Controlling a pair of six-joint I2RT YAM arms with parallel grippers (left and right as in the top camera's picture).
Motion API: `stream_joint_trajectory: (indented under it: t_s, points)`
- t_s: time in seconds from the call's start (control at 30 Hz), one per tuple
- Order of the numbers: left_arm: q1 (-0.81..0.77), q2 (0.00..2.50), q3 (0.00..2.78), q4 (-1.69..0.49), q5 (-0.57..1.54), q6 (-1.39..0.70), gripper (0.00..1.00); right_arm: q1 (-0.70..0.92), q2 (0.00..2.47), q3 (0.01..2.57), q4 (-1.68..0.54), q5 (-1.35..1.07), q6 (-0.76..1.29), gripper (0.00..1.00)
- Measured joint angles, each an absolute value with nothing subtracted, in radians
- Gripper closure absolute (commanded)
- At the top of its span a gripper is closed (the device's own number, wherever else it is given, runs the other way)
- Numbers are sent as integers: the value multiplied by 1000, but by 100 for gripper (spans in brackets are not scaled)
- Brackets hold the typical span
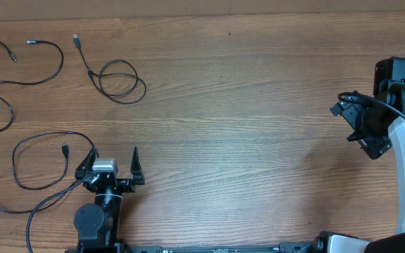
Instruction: Untangle cables
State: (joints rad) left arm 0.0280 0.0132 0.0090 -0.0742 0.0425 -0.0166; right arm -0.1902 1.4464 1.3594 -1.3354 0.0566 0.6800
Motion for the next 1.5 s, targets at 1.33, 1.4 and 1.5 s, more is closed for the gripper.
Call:
stream_joint_trajectory:
  t_s: [1.33, 1.4, 1.5]
  points:
    - [28, 13, 9, -73, 56, 4, 0, -190, 1446, 1359, -1338, 57, 680, 0]
    - [28, 13, 9, -73, 56, 4, 1, -191, 1446, 1359, -1342, 57, 680, 0]
    - [28, 13, 9, -73, 56, 4, 1, -197, 1444, 1359, -1325, 57, 680, 0]
